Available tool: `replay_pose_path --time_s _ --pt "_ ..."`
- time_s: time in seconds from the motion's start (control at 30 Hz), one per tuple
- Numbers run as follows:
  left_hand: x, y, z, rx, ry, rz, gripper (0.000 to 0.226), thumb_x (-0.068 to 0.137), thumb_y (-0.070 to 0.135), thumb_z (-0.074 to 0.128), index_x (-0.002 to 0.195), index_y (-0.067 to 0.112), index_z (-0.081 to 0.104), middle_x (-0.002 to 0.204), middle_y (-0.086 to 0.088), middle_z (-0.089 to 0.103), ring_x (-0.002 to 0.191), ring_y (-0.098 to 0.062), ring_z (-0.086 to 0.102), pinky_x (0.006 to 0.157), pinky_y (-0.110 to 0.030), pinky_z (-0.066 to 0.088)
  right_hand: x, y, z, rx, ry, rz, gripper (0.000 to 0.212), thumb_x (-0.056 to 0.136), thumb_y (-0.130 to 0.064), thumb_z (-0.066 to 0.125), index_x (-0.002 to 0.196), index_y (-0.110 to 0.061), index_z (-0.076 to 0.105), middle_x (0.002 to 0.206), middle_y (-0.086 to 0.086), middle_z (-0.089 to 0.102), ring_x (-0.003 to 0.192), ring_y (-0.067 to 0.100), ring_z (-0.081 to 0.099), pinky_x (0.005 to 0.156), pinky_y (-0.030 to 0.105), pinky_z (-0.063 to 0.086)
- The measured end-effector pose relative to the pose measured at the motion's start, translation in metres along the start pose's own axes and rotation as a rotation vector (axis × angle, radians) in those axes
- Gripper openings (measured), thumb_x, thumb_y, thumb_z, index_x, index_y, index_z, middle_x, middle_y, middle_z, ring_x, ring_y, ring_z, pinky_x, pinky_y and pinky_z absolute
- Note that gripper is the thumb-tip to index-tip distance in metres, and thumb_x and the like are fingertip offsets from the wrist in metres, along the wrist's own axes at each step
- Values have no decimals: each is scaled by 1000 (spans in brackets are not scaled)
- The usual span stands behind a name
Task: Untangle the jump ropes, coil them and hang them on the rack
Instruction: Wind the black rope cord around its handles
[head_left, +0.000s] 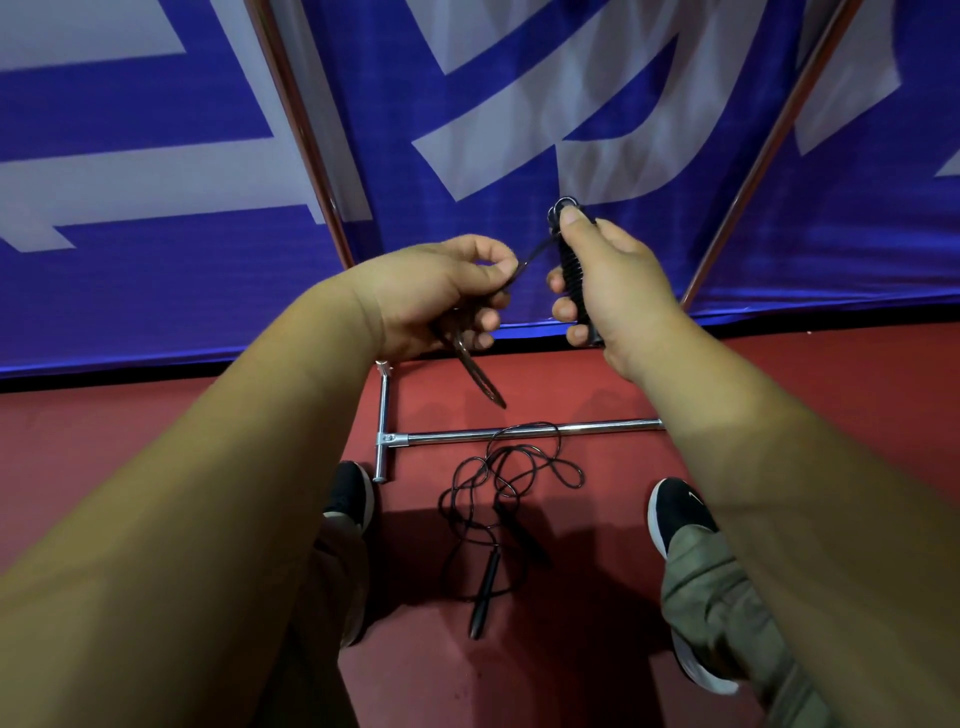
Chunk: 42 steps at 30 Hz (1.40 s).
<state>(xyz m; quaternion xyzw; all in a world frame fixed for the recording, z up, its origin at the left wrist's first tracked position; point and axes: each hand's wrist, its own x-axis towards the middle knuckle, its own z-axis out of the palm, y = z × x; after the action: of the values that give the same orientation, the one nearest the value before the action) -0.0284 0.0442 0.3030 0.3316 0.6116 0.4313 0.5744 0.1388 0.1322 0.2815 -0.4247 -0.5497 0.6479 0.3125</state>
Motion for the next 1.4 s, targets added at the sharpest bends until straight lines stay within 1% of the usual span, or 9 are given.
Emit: replay_pose_path --time_s 0.1,0.3,0.47,0.63,0.93,1.03,1.13,1.27,1.4 --pt "0 -1 3 195 54 -1 33 108 32 58 120 2 68 84 -6 60 57 -14 59 55 -26 55 0 1 1 -6 21 11 33 103 -57 59 108 -26 70 78 2 62 56 16 51 47 26 37" --pt "5 -9 9 729 207 7 43 112 48 41 103 10 59 72 -11 69 46 -14 65 40 -18 45 2 6 6 7 17 111 38 101 -58 63 101 -20 65 79 4 64 52 15 50 45 25 34" --pt "11 -14 14 278 143 104 29 116 29 38 99 7 48 77 -11 68 61 -28 73 54 -33 57 5 3 4 185 -45 209 44 101 -58 62 104 -14 63 74 3 61 49 13 44 43 22 28" --pt "15 -6 -1 84 117 316 24 112 34 49 102 14 57 67 0 39 56 -15 31 55 -28 32 6 -11 -7 369 -137 253 42 100 -59 57 103 -17 58 74 -1 57 49 8 39 38 20 23" --pt "-1 -4 -16 677 104 342 28 110 37 52 122 30 77 79 17 66 78 8 58 84 -17 44 -1 -17 -12 364 -266 233 42 103 -57 54 92 -17 60 73 2 54 49 11 42 38 22 31" --pt "3 -5 -20 823 159 288 21 107 37 58 114 37 78 78 13 69 67 1 54 72 -23 44 -5 -16 -9 257 -357 218 41 106 -56 52 95 -16 57 74 6 55 48 14 46 40 24 34" --pt "4 -5 -17 847 194 274 14 102 33 67 99 44 76 68 16 68 57 1 50 63 -18 43 -9 -14 -6 163 -456 232 45 107 -56 49 97 -14 57 74 10 57 48 16 48 41 24 35" --pt "7 -6 -16 851 196 279 43 95 15 74 62 43 72 50 12 55 49 -5 41 58 -23 41 -16 -12 -4 36 -627 309 51 108 -56 44 106 -6 56 73 13 63 42 15 48 36 20 34" --pt "4 -7 -17 753 96 302 32 89 2 71 83 31 82 85 -7 77 73 -13 65 75 -33 56 -23 -5 -5 -65 -809 448 56 98 -57 50 104 -2 56 79 18 71 35 12 43 36 17 32"
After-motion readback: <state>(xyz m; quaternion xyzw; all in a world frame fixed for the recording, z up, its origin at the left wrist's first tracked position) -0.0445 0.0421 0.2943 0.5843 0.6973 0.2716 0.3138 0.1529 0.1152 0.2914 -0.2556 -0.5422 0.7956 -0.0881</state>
